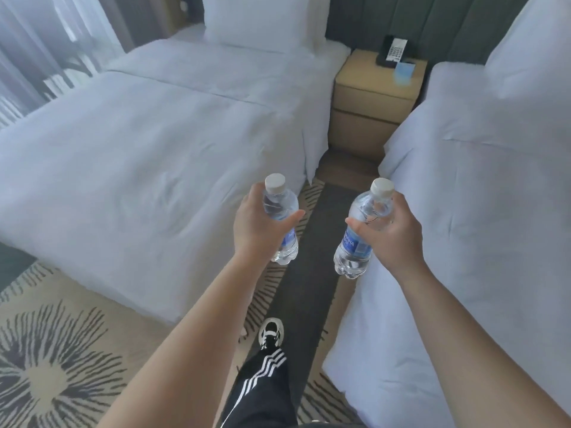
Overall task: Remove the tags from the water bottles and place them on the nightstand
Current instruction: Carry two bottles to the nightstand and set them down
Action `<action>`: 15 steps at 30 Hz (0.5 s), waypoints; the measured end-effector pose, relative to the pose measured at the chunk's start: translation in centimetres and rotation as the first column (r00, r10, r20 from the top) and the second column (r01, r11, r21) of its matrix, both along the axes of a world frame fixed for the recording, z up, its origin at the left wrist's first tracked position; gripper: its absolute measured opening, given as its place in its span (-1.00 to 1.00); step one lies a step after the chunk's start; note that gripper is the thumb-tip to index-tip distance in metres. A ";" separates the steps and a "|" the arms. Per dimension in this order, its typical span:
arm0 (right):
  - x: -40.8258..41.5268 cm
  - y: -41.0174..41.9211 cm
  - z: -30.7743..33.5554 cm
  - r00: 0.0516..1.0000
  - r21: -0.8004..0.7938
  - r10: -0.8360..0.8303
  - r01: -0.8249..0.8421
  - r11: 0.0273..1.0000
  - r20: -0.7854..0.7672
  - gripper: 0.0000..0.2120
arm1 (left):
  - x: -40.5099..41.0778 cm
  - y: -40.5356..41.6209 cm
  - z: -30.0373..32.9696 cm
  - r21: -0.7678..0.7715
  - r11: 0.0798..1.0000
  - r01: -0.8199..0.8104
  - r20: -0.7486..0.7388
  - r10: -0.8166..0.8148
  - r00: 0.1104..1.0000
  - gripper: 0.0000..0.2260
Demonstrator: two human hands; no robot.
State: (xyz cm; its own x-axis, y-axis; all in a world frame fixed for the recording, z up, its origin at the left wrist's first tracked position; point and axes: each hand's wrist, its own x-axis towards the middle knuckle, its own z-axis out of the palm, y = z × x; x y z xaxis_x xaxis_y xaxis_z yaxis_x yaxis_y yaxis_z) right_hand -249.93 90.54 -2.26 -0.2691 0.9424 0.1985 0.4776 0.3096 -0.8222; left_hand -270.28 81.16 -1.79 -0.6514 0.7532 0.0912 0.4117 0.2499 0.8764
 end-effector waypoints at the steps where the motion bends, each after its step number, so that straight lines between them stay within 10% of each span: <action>1: -1.3 1.7 -0.1 1.000 -0.004 -0.028 0.028 1.000 0.000 -0.39 | -1.4 2.2 0.0 -0.008 1.000 0.022 -0.010 -0.022 1.000 -0.49; 15: -12.5 23.7 1.2 0.955 -0.043 -0.297 0.295 0.954 -0.030 -0.38 | -14.2 29.6 1.2 -0.021 0.966 0.257 -0.037 -0.257 0.966 -0.44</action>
State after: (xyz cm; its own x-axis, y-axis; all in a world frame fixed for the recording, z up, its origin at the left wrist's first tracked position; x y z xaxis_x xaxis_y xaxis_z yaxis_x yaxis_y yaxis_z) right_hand -262.46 114.25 -1.02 0.0296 0.9857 0.1659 0.5129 0.1275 -0.8489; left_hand -284.47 110.74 -0.56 -0.4319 0.8964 0.0992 0.4973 0.1449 0.8554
